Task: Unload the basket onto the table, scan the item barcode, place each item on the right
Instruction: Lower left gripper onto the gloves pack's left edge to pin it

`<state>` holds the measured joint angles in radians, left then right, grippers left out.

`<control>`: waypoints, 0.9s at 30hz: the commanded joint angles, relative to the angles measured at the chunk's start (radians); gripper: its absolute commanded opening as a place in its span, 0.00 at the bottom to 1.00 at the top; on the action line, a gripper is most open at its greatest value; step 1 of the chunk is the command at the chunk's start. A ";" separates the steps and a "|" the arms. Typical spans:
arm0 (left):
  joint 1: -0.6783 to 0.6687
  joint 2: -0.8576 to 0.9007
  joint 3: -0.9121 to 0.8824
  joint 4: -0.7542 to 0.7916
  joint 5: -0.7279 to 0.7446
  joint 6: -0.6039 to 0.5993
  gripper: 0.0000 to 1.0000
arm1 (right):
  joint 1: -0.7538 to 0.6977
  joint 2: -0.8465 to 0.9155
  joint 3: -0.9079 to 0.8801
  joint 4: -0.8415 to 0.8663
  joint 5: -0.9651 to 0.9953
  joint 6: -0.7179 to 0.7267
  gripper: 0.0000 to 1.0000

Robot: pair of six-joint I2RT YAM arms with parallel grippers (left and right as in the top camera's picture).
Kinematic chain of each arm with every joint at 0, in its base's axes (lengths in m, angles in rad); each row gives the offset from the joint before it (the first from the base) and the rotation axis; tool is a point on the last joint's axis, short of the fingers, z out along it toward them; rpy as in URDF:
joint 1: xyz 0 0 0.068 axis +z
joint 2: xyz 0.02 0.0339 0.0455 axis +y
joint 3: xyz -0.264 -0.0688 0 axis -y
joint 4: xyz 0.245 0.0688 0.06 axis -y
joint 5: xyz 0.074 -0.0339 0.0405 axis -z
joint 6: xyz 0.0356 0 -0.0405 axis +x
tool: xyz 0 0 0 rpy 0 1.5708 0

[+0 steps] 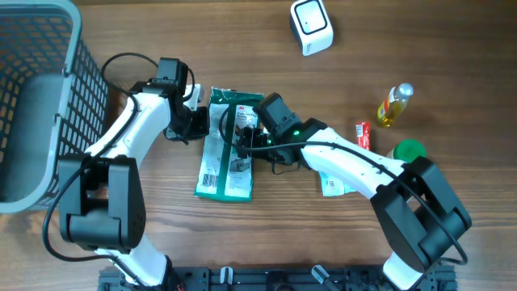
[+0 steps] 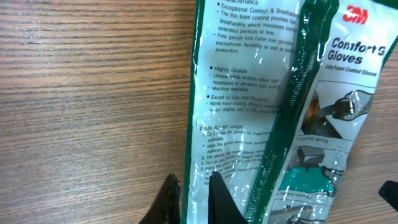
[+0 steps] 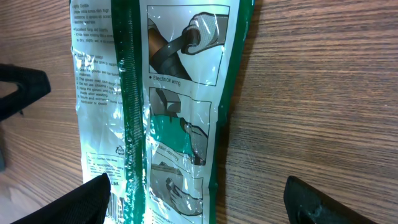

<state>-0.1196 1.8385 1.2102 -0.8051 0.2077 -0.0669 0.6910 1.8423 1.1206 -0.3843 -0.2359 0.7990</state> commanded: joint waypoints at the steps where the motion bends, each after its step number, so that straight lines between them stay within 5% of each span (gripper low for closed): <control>1: -0.003 0.047 -0.016 0.005 0.009 0.037 0.04 | 0.002 0.015 -0.003 0.002 -0.010 -0.013 0.89; 20: -0.003 0.141 -0.016 0.016 0.009 0.037 0.04 | 0.002 0.017 -0.023 -0.021 -0.060 -0.011 0.88; 23: -0.003 0.141 -0.016 0.016 0.009 0.037 0.04 | 0.002 0.019 -0.037 -0.020 -0.093 -0.011 0.80; 25: -0.003 0.141 -0.016 0.016 0.009 0.037 0.04 | 0.002 0.027 -0.037 -0.019 -0.096 -0.010 0.65; 27: -0.003 0.141 -0.016 0.016 0.009 0.037 0.04 | 0.002 0.046 -0.037 -0.014 -0.104 -0.002 0.63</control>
<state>-0.1196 1.9373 1.2045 -0.7902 0.2115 -0.0525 0.6910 1.8442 1.0969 -0.4061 -0.3088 0.7925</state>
